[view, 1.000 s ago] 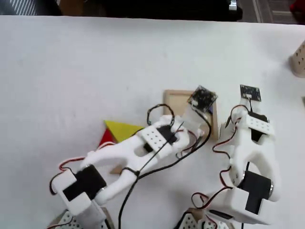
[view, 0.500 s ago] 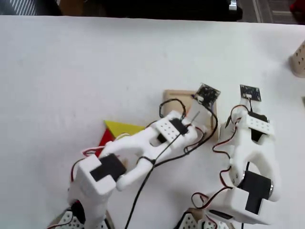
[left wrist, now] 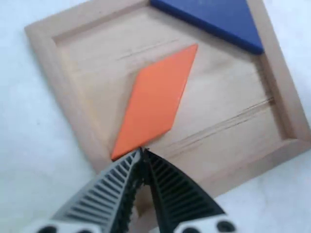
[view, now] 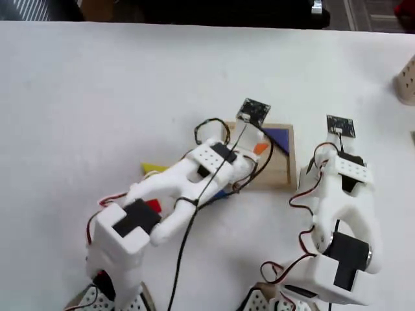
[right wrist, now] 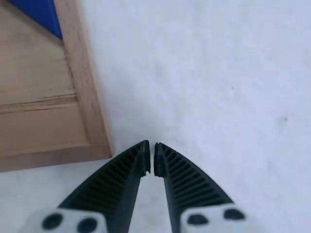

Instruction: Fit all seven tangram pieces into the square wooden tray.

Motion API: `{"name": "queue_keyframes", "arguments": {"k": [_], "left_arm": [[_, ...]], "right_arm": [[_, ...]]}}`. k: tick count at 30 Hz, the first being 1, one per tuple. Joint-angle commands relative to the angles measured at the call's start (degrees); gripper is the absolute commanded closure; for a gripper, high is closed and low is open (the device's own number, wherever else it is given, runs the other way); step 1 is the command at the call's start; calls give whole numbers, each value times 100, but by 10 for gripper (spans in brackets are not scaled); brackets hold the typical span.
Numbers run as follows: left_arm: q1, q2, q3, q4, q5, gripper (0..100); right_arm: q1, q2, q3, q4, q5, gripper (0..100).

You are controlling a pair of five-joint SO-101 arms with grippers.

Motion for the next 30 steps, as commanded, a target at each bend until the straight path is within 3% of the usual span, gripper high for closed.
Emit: {"name": "queue_keyframes", "arguments": {"k": [1,8,16,25,30], "left_arm": [[-321,-804,9,158,88,976],[84,-1596,862,-26,79,976],[277,-1218,1407,-1538,141,976],[101,215,-378,-686,141,976],[-22,585,-958,-615,141,976]], "right_arm": [[-13,-207,-26,-40,79,981],[-13,-207,-26,-40,79,981],[-13,-215,18,-40,79,981],[-13,-224,35,-40,79,981],[-13,-224,35,-48,79,981]]}}
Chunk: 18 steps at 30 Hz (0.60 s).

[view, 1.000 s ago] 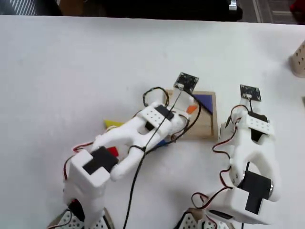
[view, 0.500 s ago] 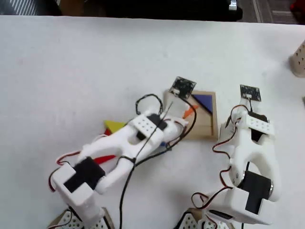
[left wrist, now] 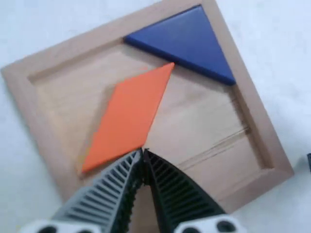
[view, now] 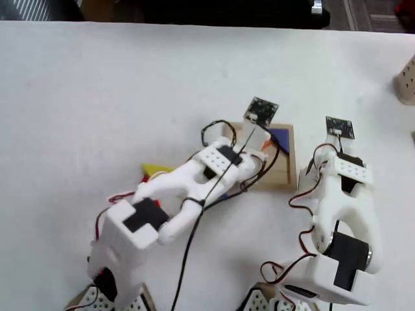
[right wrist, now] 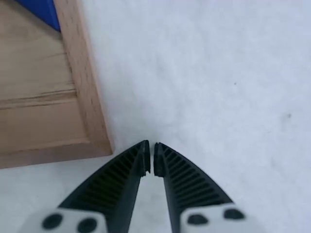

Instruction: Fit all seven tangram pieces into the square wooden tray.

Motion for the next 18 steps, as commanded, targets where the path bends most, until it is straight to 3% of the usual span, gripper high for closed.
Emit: {"name": "queue_keyframes", "arguments": {"k": [1,10,18], "left_arm": [[-233,127,-642,62,132,976],[-840,154,-993,53,123,976],[-646,-374,-633,457,97,976]], "right_arm": [[-4,-224,-35,-48,79,981],[-4,-224,-35,-57,79,981],[-4,-224,-35,-57,79,981]]}}
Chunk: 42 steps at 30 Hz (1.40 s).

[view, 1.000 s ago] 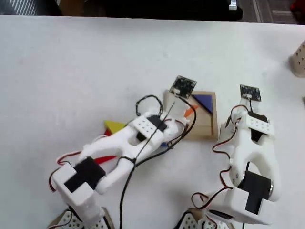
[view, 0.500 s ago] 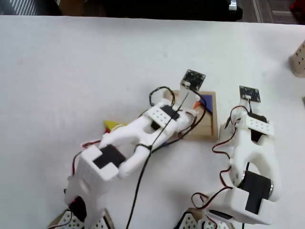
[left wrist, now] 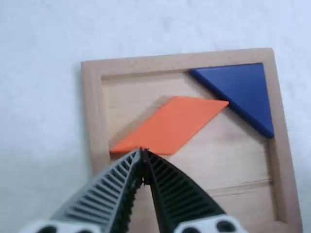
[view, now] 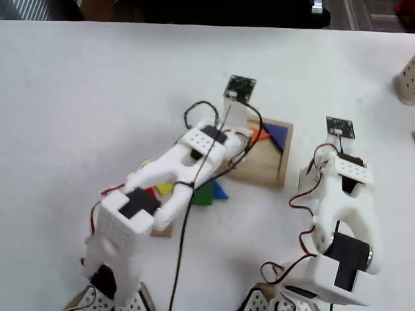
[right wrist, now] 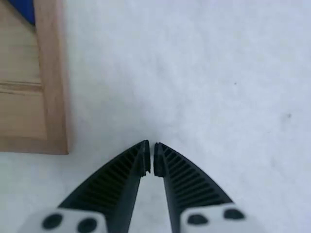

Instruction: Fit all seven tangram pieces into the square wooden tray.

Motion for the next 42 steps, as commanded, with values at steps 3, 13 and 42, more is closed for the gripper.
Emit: {"name": "queue_keyframes", "arguments": {"k": [3,13,42], "left_arm": [[180,-769,378,79,114,976],[541,-479,492,149,316,976],[1631,-497,290,1758,1547,977]], "right_arm": [[-4,-224,-35,-66,88,981],[-4,-224,-35,-66,316,981],[-22,-224,-44,-84,325,981]]}}
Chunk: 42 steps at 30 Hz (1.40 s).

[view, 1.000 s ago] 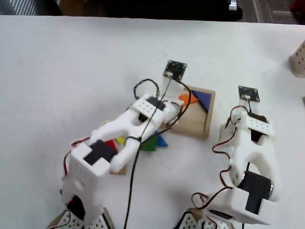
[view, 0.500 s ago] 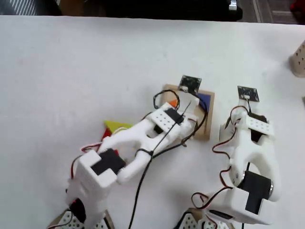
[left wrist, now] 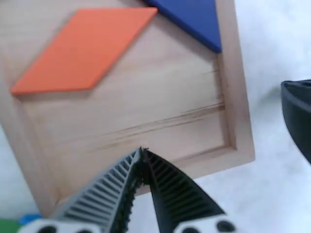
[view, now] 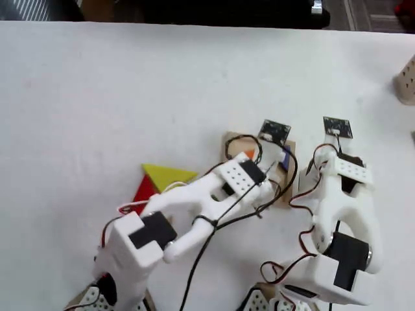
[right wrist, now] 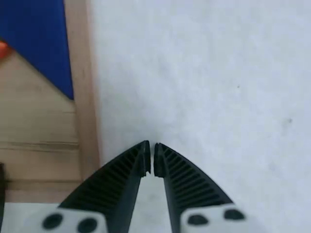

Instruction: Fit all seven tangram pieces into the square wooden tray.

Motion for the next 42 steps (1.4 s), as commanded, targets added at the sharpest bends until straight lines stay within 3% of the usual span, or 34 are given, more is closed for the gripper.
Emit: {"name": "queue_keyframes", "arguments": {"k": [1,7,12,21,29,36,42], "left_arm": [[-312,-110,-255,132,202,977],[-1508,-66,-668,114,158,977],[-1965,-31,-853,-167,149,977],[-1886,-40,-536,-844,149,977],[-1578,-558,-343,-448,149,977],[-1156,-470,396,-1451,149,977],[-1411,101,-211,-1600,149,976]], "right_arm": [[-22,-224,-44,-84,97,981],[-13,-224,-44,-84,88,981],[-13,-224,-26,-75,88,981],[-13,-224,-26,-75,88,981],[-13,-224,-26,-75,97,981],[-13,-224,-26,-75,114,981],[-13,-224,-26,-75,123,981]]}}
